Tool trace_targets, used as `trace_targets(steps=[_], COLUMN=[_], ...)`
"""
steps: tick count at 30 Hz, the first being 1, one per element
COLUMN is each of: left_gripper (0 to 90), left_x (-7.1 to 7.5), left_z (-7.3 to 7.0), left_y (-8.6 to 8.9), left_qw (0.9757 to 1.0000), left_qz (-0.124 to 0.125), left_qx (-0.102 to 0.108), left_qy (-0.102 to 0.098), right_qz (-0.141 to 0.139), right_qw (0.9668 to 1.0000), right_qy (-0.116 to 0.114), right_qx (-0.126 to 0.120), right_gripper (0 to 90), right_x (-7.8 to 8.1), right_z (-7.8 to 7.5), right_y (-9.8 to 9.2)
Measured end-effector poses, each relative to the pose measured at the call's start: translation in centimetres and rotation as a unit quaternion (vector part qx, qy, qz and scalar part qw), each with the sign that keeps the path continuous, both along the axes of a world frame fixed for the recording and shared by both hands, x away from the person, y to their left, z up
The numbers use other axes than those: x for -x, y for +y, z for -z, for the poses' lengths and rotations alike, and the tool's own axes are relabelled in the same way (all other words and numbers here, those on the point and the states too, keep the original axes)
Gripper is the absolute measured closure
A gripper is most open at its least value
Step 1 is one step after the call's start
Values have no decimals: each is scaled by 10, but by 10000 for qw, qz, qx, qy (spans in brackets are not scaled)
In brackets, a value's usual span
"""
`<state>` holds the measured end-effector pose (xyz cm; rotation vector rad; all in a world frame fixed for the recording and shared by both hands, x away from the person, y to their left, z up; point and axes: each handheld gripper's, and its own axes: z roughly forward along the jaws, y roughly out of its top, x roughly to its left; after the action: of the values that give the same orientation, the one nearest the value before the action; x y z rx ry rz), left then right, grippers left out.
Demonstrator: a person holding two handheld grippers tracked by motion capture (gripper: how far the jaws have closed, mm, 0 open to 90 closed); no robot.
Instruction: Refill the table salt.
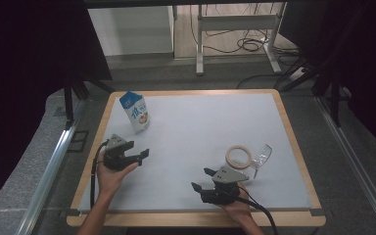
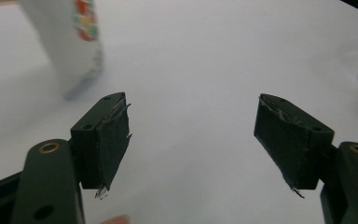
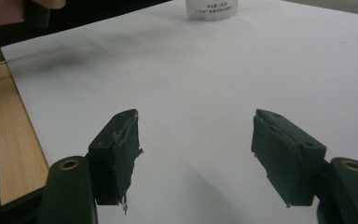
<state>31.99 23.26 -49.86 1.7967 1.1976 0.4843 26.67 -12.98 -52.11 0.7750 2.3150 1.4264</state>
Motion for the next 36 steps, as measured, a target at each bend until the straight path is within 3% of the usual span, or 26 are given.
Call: trace_targets(steps=[6, 7, 10, 21, 23, 26, 28, 29, 30, 33, 36], left_gripper=[298, 301, 312, 393, 448, 490, 592, 592, 646, 772, 800], left_x=[-23, -32, -41, -95, -108, -114, -117, -118, -119, -119, -119], left_z=[-4, -7, -9, -14, -14, -14, -13, -13, -11, -10, -10], left_y=[22, 26, 29, 35, 35, 35, 36, 37, 37, 35, 35], left_qw=[9996, 9994, 9992, 9972, 9970, 9970, 9968, 9969, 9973, 9976, 9977], left_qz=[-277, -337, -371, -622, -633, -638, -635, -633, -583, -511, -516], left_qx=[30, -87, -103, -271, -233, -203, -87, -24, 59, 33, 78], left_qy=[21, -30, -80, -317, -367, -379, -488, -477, -452, -475, -441], right_qz=[0, 12, 24, -8, -33, -34, -21, -21, -8, 17, 34], right_qw=[10000, 10000, 10000, 9998, 9996, 9995, 9995, 9995, 9995, 9995, 9995], right_qy=[-6, -6, -5, 48, 18, 6, 0, 0, 12, 22, 25], right_qx=[68, 98, 81, 209, 268, 300, 327, 327, 331, 318, 321], right_gripper=[328, 328, 328, 328, 328, 328, 328, 328, 328, 328, 328], right_x=[1, 2, 1, 3, 5, 6, 6, 6, 6, 6, 6], right_z=[1, 2, 3, 10, 11, 11, 11, 11, 11, 11, 11], right_y=[0, 0, -1, 3, 5, 5, 4, 4, 3, 2, 1])
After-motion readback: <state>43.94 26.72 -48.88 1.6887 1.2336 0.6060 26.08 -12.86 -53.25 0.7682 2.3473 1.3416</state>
